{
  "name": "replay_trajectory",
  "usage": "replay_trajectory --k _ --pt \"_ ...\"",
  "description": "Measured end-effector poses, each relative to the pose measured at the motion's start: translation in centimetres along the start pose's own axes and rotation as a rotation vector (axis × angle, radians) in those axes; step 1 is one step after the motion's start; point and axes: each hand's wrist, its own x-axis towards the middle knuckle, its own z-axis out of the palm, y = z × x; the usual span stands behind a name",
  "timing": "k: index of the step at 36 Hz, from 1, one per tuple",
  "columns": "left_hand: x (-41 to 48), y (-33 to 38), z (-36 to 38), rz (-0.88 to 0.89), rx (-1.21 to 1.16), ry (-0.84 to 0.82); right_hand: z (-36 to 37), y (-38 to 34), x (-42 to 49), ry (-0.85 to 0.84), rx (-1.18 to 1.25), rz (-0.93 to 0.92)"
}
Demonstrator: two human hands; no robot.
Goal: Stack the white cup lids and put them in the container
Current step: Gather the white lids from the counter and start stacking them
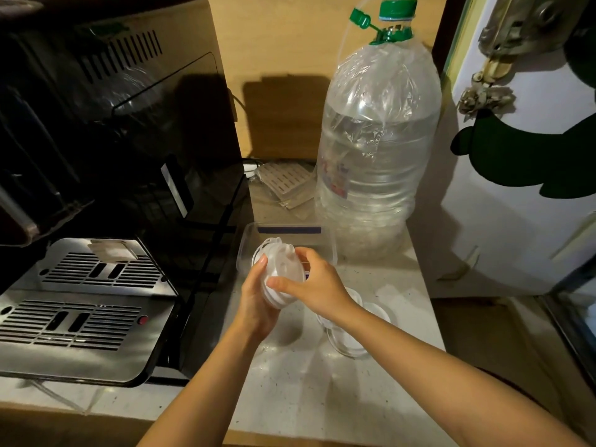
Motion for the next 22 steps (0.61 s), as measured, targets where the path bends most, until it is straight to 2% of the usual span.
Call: replay_trajectory --k 6,22 --pt "-0.3 0.2 0.1 0.006 0.036 0.074 0.4 0.1 -0.2 -0.025 -0.013 0.003" --pt "-0.4 -0.4 -0.6 -0.024 0.076 0.081 1.1 1.4 0.1 -0.088 -0.076 -0.025"
